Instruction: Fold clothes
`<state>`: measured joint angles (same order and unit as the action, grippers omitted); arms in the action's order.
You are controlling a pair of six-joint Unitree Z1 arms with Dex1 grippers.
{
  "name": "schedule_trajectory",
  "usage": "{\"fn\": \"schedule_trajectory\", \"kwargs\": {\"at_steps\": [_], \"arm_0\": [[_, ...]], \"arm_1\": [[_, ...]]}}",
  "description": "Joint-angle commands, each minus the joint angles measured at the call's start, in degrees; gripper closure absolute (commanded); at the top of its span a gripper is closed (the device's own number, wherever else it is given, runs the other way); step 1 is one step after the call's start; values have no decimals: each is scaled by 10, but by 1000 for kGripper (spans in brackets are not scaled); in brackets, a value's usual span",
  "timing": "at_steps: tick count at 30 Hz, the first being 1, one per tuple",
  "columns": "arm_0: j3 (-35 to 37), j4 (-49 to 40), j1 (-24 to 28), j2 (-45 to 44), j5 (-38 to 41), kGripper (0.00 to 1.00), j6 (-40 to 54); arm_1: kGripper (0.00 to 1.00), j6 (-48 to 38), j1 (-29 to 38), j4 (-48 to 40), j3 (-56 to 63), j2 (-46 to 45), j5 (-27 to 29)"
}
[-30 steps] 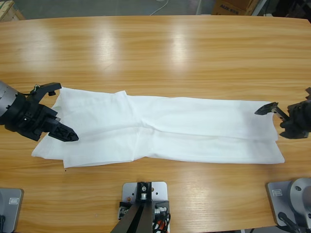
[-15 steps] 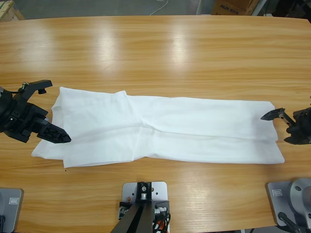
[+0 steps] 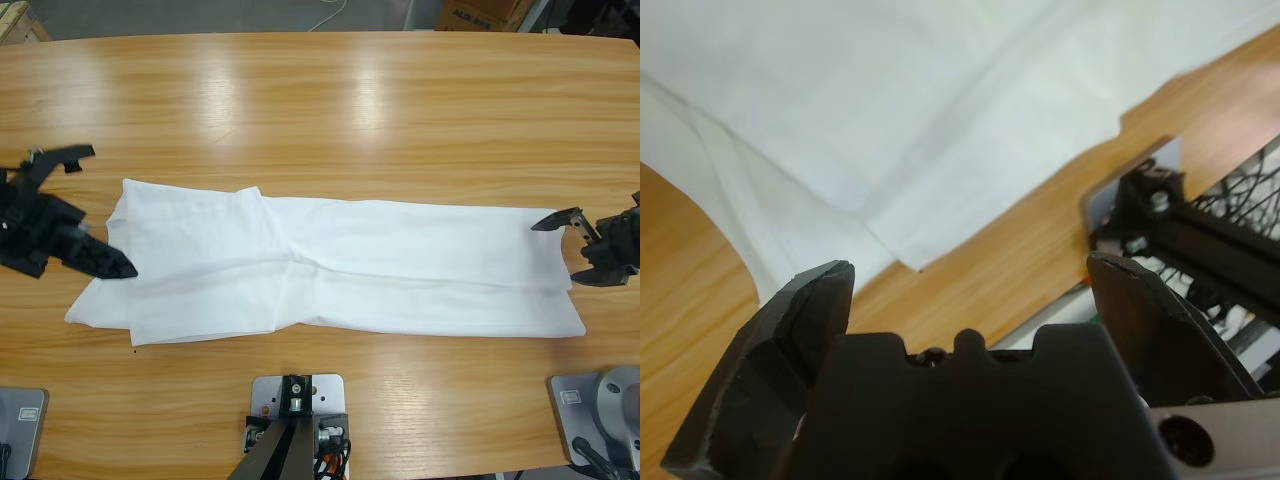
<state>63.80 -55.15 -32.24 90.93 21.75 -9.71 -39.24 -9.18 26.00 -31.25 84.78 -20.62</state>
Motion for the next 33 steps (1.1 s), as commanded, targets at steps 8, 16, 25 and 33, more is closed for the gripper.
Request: {"fn": "schedule_trajectory", "kwargs": {"at_steps": [8, 16, 25, 33], "arm_0": [[15, -19, -23, -30, -36, 92, -43], [6, -17, -21, -20, -36, 85, -32], [44, 52, -177, 59, -116, 0, 298], [123, 60, -201, 201, -208, 0, 444]], "arm_1": [[0, 6, 40, 26, 0, 22, 3], [4, -15, 74, 29, 0, -80, 110], [9, 10, 258, 116, -28, -268, 195], [13, 23, 268, 150, -49, -293, 198]]}}
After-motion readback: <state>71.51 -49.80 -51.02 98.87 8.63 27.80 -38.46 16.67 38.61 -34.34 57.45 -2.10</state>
